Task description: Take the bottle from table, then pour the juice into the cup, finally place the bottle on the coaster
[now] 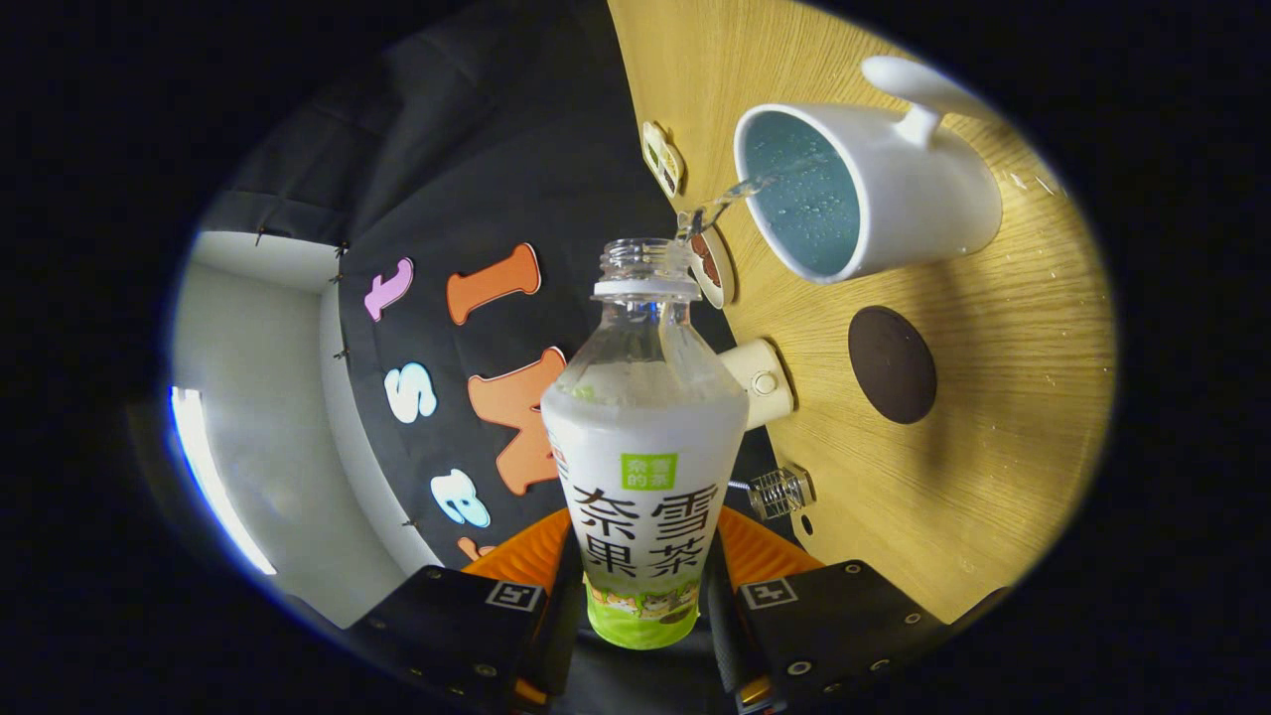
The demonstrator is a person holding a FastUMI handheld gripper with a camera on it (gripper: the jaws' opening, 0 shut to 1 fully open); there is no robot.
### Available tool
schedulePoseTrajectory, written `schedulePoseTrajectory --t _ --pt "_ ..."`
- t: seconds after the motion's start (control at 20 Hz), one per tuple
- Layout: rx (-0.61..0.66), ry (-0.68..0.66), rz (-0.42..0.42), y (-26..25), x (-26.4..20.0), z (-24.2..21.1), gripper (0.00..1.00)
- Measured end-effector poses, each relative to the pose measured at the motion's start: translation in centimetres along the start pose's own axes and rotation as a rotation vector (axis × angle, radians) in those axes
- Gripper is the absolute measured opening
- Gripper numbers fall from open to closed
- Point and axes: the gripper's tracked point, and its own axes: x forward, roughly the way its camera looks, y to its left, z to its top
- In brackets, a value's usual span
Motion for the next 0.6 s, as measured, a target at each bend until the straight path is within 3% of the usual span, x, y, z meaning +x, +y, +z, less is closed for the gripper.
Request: schedulePoseTrajectory --t 0.6 --pt "0.105 -0.025 0.001 0.62 0.34 -0.46 0.58"
